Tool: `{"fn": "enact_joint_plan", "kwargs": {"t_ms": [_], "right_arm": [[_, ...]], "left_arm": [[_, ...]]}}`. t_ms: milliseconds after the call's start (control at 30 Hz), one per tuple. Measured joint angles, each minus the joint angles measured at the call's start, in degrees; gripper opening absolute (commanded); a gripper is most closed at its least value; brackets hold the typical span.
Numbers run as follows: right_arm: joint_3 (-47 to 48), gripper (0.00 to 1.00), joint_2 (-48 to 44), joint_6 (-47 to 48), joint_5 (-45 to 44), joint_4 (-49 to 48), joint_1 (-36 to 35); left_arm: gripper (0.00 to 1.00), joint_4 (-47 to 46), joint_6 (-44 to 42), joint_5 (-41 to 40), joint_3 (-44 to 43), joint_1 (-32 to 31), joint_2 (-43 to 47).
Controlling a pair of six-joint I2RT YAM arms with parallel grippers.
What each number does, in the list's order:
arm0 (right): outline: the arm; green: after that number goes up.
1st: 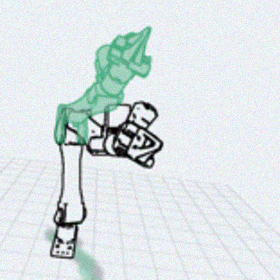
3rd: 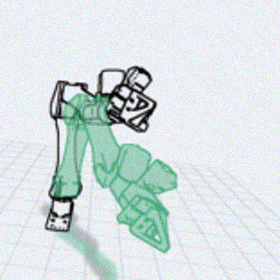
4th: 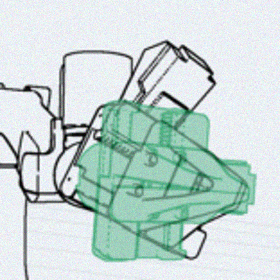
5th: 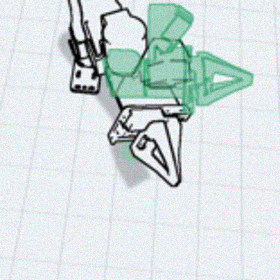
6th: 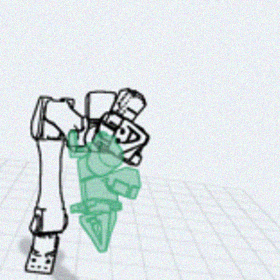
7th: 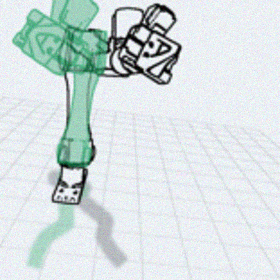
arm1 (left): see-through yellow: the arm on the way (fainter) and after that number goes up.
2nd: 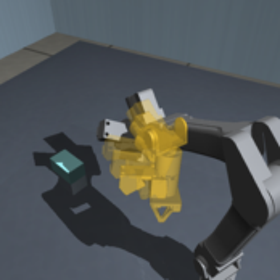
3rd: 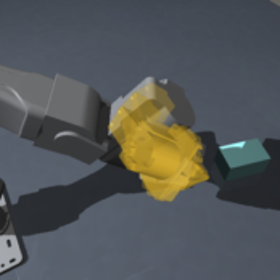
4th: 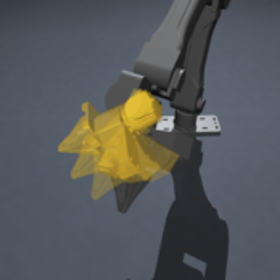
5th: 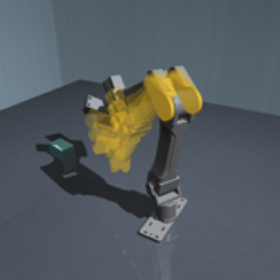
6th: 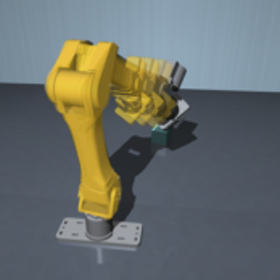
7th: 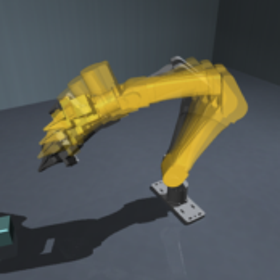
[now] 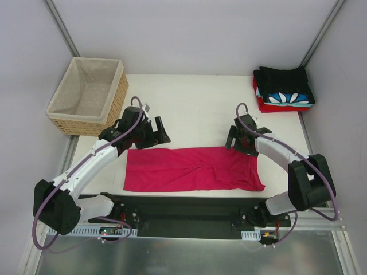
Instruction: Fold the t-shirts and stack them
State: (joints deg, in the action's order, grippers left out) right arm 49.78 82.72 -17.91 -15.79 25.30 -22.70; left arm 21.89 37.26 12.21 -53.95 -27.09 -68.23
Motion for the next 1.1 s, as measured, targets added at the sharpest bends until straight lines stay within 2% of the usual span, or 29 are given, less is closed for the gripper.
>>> {"fn": "enact_joint_plan", "kwargs": {"t_ms": [133, 400, 700, 1100], "right_arm": [[-2.7, 0.98, 1.9, -0.3, 4.5, -4.1, 2.9], [-3.5, 0.98, 3.6, -0.5, 8.8, -8.8, 5.4], [-3.4, 0.98, 3.6, -0.2, 6.4, -7.3, 6.6], [-3.1, 0.97, 3.1, 0.4, 1.4, -2.6, 12.1]], "left_arm": [[0.91, 4.6, -1.8, -2.9, 1.7, 2.8, 1.5], [0.90, 6.3, -2.3, -5.0, 3.3, 3.9, 1.4], [0.91, 5.2, -1.9, -5.3, 9.7, 3.9, -0.6], [0.90, 4.0, -1.9, -5.3, 9.8, 3.9, -0.7]]}}
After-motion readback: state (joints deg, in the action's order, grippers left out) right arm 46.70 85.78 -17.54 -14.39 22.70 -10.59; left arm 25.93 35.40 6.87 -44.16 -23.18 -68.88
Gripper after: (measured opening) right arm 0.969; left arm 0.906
